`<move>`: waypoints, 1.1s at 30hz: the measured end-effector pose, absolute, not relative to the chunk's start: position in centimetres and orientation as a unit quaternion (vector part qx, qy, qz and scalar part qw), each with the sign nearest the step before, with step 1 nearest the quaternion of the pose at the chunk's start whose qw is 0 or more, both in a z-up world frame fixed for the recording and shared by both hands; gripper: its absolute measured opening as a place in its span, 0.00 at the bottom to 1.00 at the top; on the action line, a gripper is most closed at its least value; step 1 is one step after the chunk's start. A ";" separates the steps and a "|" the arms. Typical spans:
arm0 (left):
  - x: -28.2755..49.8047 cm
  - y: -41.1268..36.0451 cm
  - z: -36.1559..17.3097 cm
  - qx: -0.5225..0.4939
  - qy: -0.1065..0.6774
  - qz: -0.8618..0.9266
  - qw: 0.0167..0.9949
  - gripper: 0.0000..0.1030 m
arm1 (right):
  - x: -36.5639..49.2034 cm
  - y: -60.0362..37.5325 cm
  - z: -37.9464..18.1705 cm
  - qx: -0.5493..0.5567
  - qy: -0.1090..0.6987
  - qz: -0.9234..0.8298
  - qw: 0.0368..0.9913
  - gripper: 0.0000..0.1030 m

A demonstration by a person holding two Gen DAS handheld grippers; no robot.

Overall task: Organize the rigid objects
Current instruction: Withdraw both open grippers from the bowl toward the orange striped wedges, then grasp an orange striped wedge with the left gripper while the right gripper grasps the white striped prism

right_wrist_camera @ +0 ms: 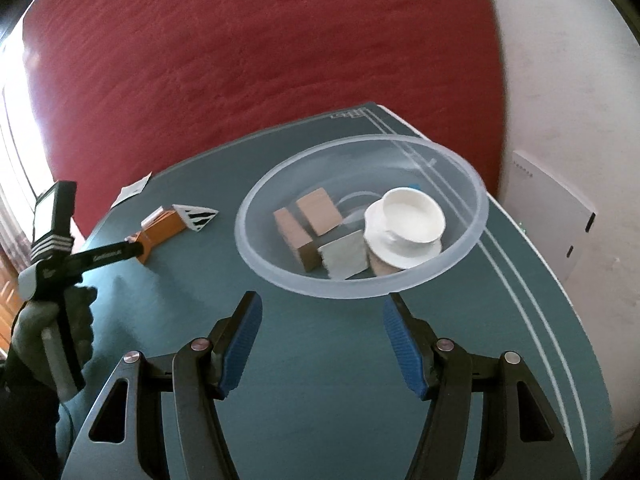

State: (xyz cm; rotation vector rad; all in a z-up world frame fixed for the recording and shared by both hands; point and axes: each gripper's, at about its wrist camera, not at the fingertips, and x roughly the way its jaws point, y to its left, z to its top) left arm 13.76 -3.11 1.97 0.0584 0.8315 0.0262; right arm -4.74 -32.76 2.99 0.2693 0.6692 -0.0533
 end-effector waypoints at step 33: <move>14.7 0.7 1.1 -0.037 0.393 -0.004 0.919 0.35 | 3.2 -21.5 3.2 0.052 0.381 0.078 0.920 0.62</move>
